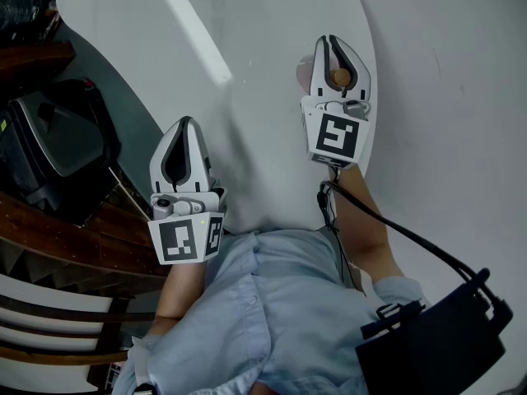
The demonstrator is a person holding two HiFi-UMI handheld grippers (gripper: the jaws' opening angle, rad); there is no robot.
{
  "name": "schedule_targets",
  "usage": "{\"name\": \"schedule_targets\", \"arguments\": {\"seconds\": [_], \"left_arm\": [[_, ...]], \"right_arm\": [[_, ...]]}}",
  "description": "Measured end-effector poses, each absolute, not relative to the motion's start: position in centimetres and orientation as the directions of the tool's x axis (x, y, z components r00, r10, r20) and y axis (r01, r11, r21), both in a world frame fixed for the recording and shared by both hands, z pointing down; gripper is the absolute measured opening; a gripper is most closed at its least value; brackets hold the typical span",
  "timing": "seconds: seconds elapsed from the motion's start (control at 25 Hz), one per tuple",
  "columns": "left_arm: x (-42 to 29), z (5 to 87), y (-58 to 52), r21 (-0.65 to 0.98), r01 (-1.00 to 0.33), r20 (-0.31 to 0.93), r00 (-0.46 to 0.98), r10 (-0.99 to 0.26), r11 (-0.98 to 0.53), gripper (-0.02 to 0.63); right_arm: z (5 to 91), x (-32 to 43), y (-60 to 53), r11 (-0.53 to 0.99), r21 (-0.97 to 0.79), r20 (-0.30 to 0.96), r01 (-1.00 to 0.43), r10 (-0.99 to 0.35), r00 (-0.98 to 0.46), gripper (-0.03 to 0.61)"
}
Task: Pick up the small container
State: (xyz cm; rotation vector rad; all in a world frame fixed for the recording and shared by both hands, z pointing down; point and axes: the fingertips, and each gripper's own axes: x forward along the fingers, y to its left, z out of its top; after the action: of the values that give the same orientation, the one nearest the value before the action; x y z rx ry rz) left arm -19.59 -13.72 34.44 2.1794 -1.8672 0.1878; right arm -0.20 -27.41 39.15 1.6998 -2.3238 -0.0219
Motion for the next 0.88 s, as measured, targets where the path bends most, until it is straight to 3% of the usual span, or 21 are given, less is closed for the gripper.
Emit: {"name": "schedule_targets", "arguments": {"seconds": [0.88], "left_arm": [[-17.8, 33.0, -13.7, 0.034, -0.991, 0.154, 0.131, -0.979, -0.127, 0.0]], "right_arm": [[35.5, -0.1, -26.8, 0.346, 0.086, 0.049, -0.934, -0.938, -0.343, 0.031]]}}
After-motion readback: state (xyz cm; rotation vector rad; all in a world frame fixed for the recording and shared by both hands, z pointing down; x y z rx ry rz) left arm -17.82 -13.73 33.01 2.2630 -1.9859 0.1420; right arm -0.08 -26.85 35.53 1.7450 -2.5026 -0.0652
